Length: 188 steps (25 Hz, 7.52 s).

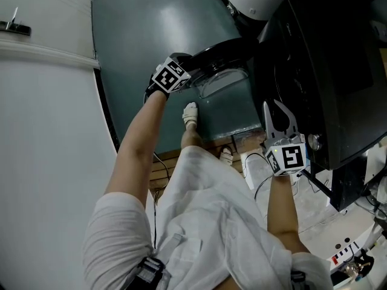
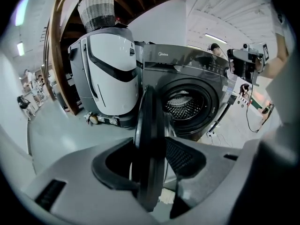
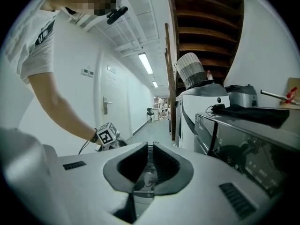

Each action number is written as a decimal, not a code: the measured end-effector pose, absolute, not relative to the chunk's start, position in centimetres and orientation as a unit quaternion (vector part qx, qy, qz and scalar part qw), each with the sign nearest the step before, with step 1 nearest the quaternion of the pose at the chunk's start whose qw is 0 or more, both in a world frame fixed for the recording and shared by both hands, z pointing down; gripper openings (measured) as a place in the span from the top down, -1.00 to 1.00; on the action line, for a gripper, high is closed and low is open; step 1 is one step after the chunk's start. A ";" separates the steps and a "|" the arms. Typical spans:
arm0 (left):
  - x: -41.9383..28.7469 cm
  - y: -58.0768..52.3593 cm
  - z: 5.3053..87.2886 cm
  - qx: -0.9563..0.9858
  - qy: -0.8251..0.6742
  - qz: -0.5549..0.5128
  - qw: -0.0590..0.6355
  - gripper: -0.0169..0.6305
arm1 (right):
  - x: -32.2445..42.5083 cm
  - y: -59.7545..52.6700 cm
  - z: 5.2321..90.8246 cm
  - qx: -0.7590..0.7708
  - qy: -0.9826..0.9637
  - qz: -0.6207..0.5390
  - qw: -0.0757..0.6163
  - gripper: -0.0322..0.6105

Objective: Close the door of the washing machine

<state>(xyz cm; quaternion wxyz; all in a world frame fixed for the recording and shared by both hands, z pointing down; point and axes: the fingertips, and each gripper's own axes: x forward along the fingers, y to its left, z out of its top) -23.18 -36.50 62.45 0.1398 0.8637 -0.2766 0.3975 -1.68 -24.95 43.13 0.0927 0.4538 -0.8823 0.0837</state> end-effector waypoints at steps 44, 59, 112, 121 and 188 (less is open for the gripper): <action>-5.1 -21.7 61.4 0.883 -0.315 0.265 0.225 0.27 | 8.3 -16.2 41.1 0.469 -0.877 0.067 0.083 0.79; -1.4 -19.5 60.4 0.874 -0.341 0.205 0.278 0.03 | 13.9 -16.1 38.9 0.517 -0.851 0.050 0.074 0.79; 13.2 -16.7 62.6 0.897 -0.182 0.253 0.313 0.30 | 16.1 -15.2 39.7 0.541 -0.835 0.061 0.078 0.79; 15.5 -17.8 62.9 0.905 -0.176 0.260 0.287 0.26 | 16.2 -15.2 40.1 0.545 -0.832 0.064 0.083 0.79; 13.2 -18.4 57.8 0.907 -0.212 0.224 0.286 0.36 | 15.0 -13.8 39.3 0.540 -0.835 0.057 0.092 0.79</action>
